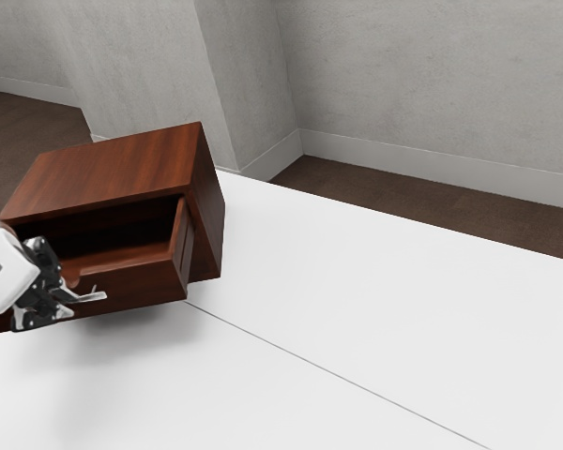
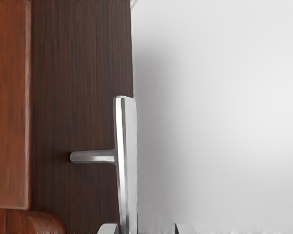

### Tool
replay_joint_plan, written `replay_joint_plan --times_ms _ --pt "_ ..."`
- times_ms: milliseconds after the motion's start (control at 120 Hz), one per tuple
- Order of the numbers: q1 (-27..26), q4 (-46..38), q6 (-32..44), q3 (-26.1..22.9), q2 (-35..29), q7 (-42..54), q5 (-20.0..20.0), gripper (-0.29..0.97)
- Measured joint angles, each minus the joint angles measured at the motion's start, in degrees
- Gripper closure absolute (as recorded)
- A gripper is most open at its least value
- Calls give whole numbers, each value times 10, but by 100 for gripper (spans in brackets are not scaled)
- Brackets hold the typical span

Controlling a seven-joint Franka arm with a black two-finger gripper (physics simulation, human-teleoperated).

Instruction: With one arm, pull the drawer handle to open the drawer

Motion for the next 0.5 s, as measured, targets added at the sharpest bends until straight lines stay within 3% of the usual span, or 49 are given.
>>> replay_joint_plan --times_ms 133,367,500 --pt "0 -6 -6 0 -16 0 1 53" --pt "1 -15 -43 9 -103 2 3 39" --pt "1 71 -123 13 -101 2 3 25"
